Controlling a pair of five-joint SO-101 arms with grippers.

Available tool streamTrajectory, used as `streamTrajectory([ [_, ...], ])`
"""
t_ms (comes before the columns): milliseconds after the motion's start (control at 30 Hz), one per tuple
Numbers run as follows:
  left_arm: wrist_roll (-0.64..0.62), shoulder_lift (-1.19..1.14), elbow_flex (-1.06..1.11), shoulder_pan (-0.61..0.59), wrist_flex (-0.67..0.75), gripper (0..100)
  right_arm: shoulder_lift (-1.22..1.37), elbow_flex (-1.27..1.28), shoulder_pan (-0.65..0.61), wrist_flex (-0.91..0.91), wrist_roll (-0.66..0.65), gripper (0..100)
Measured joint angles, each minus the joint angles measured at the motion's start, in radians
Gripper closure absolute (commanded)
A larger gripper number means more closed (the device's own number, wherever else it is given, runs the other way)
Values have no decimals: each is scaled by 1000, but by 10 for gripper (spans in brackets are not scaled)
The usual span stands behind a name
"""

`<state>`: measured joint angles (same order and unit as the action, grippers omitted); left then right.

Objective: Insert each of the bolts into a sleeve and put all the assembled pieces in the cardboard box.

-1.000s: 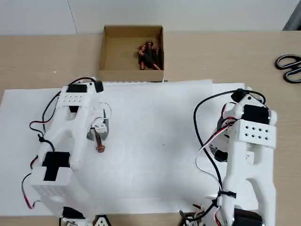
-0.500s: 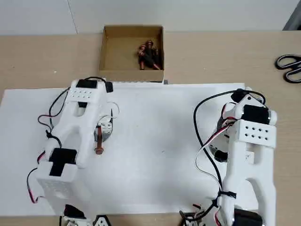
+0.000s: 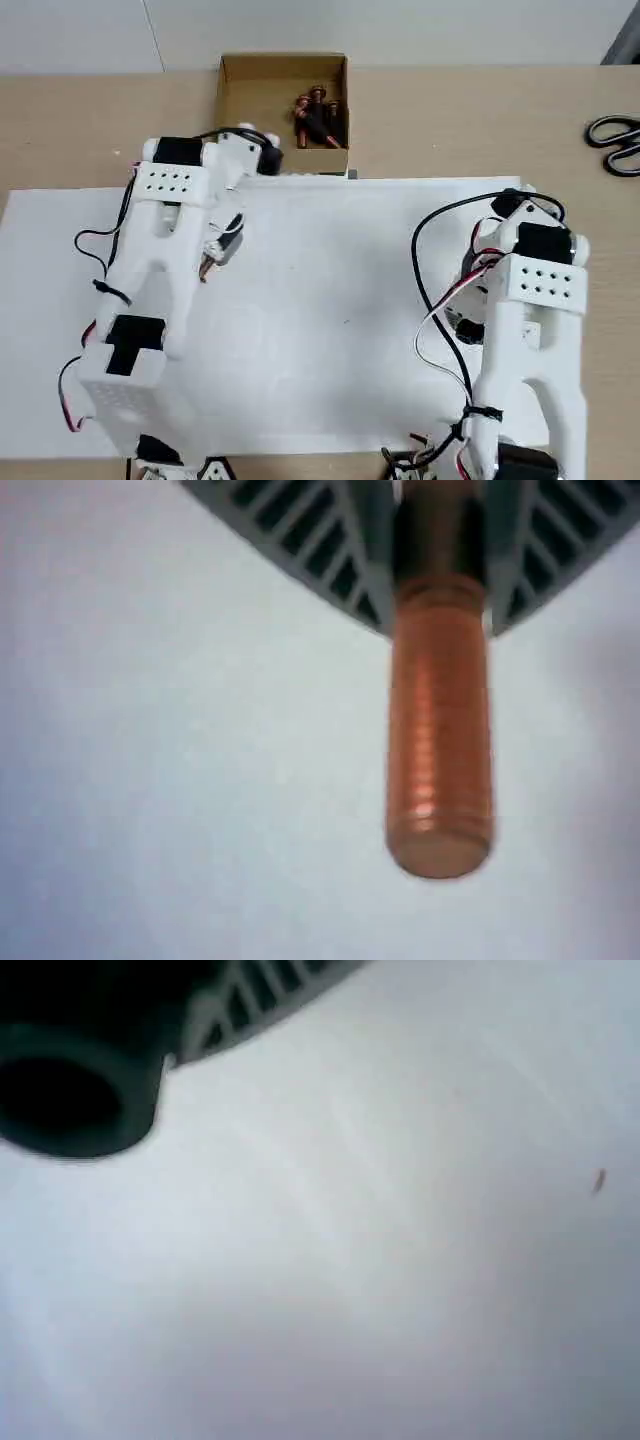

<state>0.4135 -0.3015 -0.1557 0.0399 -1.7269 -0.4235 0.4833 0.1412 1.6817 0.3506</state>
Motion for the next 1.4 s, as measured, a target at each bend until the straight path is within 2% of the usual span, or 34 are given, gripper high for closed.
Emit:
streamTrajectory([
  [333, 749, 0, 0, 25, 0, 994, 0, 0, 66, 0, 0, 995],
  [433, 913, 0, 0, 26, 0, 994, 0, 0, 69, 0, 0, 995],
  [700, 944, -5, 0, 58, 29, 994, 0, 0, 69, -5, 0, 995],
  [933, 944, -9, 0, 64, 112, 994, 0, 0, 69, -5, 0, 995],
  [1033, 944, -9, 0, 78, 144, 962, 0, 0, 69, -6, 0, 995],
  [1200, 934, -9, 0, 110, 239, 853, 0, 0, 69, -6, 0, 995],
  [1400, 934, -9, 0, 110, 264, 852, 0, 0, 69, -6, 0, 995],
])
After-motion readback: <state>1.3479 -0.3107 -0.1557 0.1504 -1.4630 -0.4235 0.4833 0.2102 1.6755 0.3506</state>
